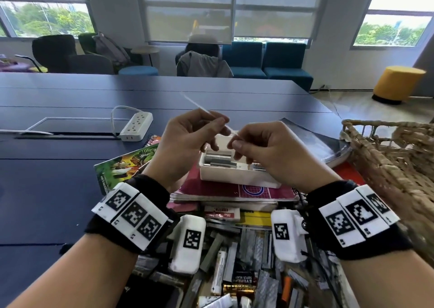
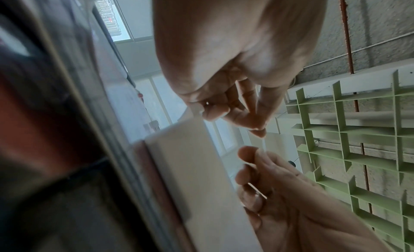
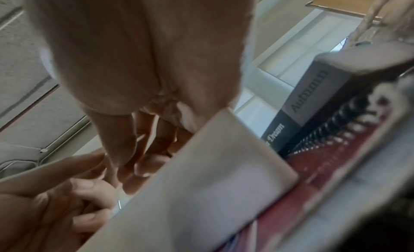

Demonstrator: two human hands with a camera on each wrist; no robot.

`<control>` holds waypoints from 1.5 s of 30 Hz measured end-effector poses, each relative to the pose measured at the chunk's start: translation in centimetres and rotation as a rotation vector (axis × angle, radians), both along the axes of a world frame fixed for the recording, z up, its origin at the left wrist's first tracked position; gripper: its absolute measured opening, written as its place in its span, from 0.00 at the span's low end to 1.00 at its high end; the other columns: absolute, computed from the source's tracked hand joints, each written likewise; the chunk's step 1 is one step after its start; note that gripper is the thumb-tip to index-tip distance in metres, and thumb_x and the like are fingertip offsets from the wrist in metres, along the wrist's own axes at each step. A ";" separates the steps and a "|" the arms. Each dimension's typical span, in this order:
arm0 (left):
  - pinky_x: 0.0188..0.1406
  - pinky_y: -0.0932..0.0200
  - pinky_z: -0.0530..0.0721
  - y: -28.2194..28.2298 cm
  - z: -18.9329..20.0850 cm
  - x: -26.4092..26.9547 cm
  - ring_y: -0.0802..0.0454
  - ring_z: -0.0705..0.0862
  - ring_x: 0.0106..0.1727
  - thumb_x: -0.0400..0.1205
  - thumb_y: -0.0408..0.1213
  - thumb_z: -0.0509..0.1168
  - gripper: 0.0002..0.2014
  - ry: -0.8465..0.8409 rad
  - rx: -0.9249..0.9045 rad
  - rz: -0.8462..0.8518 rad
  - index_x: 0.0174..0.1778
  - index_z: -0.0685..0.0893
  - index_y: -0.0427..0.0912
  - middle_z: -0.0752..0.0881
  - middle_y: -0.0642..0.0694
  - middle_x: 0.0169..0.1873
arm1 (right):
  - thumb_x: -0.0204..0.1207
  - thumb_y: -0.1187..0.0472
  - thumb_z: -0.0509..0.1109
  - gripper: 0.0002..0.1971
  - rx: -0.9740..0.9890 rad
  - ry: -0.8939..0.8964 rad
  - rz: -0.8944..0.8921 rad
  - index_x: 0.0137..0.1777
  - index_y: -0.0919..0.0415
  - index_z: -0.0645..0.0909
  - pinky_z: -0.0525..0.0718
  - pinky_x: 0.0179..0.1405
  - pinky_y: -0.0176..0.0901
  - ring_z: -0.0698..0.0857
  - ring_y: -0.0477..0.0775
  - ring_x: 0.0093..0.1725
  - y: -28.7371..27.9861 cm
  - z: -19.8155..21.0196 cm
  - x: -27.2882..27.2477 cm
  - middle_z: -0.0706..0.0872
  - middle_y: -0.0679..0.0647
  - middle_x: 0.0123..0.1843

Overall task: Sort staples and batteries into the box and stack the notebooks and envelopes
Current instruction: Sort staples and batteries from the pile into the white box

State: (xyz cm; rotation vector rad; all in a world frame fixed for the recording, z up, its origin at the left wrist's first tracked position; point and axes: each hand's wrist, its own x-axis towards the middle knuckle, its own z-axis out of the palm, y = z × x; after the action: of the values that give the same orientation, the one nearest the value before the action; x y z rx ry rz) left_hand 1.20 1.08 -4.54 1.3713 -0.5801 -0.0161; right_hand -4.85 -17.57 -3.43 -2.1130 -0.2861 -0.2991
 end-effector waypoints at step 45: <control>0.68 0.58 0.85 0.4 -1.9 1.5 0.61 0.89 0.58 0.83 0.27 0.70 0.15 0.053 0.341 0.235 0.58 0.93 0.51 0.92 0.58 0.55 | 0.76 0.57 0.77 0.08 -0.051 -0.029 -0.638 0.36 0.54 0.93 0.70 0.30 0.15 0.78 0.23 0.36 -3.6 -0.5 0.0 0.89 0.45 0.37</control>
State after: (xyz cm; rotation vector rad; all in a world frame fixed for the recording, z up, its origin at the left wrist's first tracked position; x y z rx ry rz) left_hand 2.74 1.50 -6.45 1.7592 -0.3782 0.0402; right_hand -4.86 -21.20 -3.91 -2.2041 0.3820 -0.6976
